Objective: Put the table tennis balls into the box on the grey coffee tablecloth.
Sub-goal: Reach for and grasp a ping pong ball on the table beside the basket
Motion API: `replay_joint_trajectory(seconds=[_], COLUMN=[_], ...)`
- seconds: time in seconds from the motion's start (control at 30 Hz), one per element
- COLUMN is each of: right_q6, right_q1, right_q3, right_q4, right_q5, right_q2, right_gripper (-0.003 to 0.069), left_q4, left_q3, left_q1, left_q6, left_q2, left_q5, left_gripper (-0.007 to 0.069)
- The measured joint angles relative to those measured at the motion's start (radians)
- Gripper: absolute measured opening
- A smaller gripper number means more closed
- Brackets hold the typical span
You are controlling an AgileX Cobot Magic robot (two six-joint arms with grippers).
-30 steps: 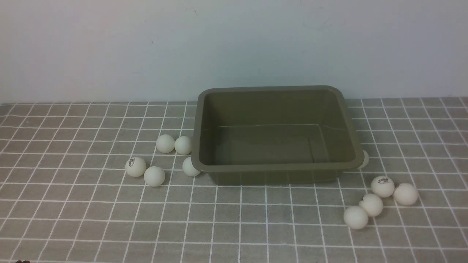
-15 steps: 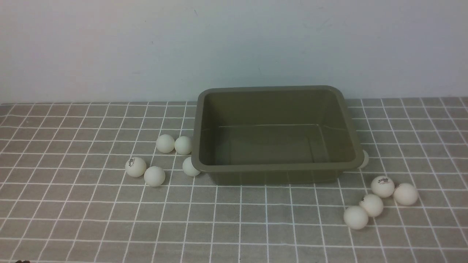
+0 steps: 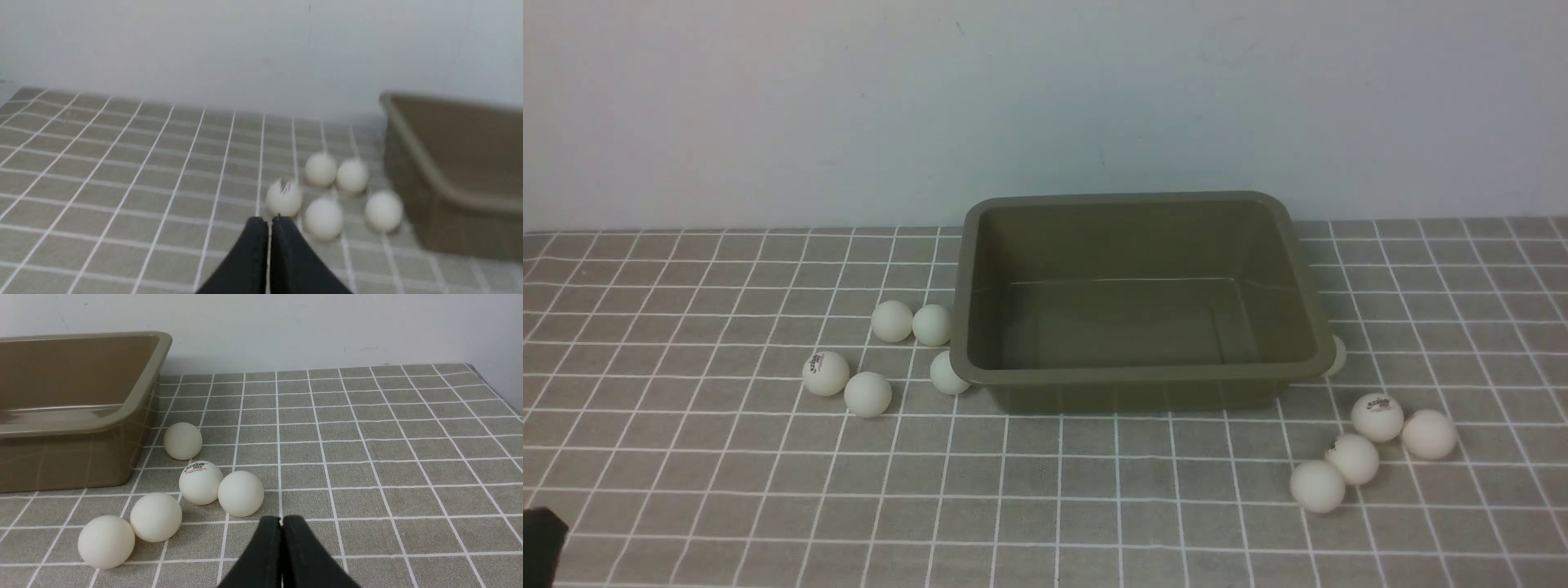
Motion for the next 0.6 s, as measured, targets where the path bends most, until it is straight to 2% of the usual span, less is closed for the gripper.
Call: replay_joint_trajectory(seconds=[0.1, 0.17, 0.27, 0.33, 0.4, 0.5, 0.53, 0.6], right_q6=[0.000, 0.000, 0.002, 0.015, 0.068, 0.196, 0.202, 0.236], right_q1=[0.000, 0.000, 0.000, 0.000, 0.000, 0.000, 0.000, 0.000], right_q3=[0.000, 0.000, 0.002, 0.006, 0.011, 0.011, 0.011, 0.011], right_q4=[0.000, 0.000, 0.004, 0.027, 0.110, 0.313, 0.324, 0.404], right_q5=[0.000, 0.000, -0.017, -0.045, -0.119, -0.279, -0.293, -0.353], right_q2=[0.000, 0.000, 0.000, 0.000, 0.000, 0.000, 0.000, 0.000], right_gripper=[-0.0015, -0.0015, -0.0015, -0.0015, -0.0015, -0.0015, -0.0015, -0.0015], left_q4=[-0.110, -0.180, -0.191, -0.177, -0.135, -0.040, -0.035, 0.014], left_q3=[0.000, -0.001, -0.068, -0.122, -0.229, -0.418, -0.440, -0.544], left_q1=[0.000, 0.000, 0.000, 0.000, 0.000, 0.000, 0.000, 0.000], left_q6=[-0.012, -0.040, -0.095, -0.115, -0.125, -0.125, -0.123, -0.105], left_q2=[0.000, 0.000, 0.000, 0.003, 0.041, 0.207, 0.219, 0.362], left_q5=[-0.171, -0.340, -0.381, -0.334, -0.212, 0.106, 0.126, 0.321], left_gripper=[-0.0005, -0.0005, -0.0005, -0.0005, -0.0005, -0.0005, -0.0005, -0.0005])
